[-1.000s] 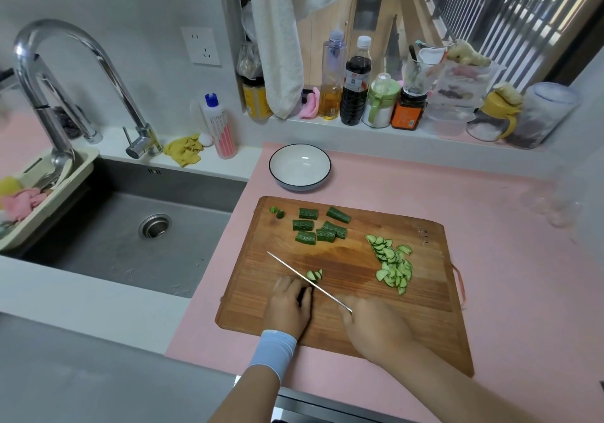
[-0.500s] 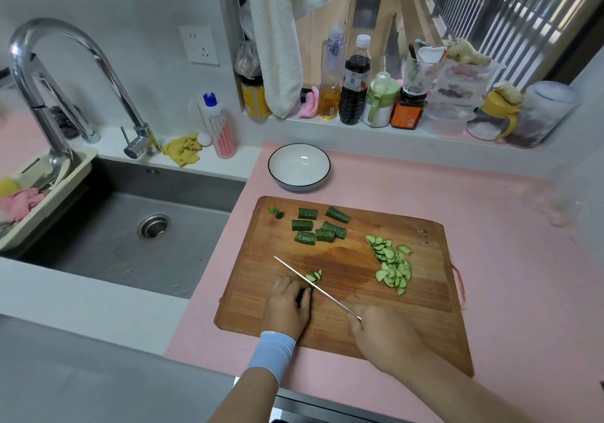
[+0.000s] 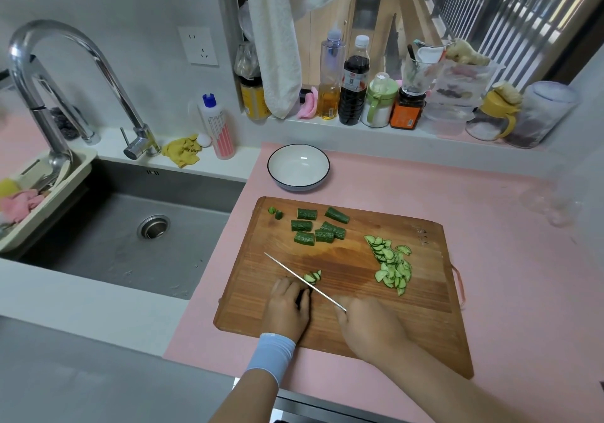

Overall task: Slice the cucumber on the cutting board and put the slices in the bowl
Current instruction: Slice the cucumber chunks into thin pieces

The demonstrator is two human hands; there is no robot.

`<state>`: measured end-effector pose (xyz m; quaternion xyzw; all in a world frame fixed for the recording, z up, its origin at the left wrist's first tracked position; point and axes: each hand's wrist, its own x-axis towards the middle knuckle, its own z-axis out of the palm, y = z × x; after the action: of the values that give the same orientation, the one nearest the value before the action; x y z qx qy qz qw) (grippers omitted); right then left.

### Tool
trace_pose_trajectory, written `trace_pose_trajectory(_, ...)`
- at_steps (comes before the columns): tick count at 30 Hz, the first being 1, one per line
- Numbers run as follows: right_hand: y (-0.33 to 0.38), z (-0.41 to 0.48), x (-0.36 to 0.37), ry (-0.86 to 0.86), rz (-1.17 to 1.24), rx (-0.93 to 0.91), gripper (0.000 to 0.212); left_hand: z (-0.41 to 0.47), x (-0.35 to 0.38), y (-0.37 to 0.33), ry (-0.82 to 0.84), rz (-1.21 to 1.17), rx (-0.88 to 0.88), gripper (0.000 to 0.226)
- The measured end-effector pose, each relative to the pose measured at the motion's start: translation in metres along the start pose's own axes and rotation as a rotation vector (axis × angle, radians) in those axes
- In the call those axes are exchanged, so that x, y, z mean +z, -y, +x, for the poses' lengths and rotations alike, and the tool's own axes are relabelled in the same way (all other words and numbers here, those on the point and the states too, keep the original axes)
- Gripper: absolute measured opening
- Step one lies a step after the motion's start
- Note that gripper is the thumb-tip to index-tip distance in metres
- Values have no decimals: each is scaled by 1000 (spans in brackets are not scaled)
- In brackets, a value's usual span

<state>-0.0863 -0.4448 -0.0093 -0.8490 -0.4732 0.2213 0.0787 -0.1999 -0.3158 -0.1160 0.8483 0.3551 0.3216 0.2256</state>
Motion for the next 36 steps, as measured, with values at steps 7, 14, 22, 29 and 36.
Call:
trace_pose_trajectory(7, -9, -18, -6, -43, 18, -37, 28, 0, 1, 1, -1, 6, 9, 17)
trace_pose_trajectory(14, -11, -18, -7, -9, -8, -10, 25, 0, 0, 1, -2, 8, 5, 18)
trace_pose_trajectory(22, 2, 5, -9, 61, 47, 26, 29, 1, -1, 0, -6, -4, 4, 19)
trace_pose_trajectory(29, 6, 7, -9, 63, 28, 20, 29, -1, 0, -1, -1, 6, 18, 19)
trace_pose_trajectory(36, -1, -3, -1, -3, 19, -23, 26, -2, 3, 3, -19, 7, 22, 5)
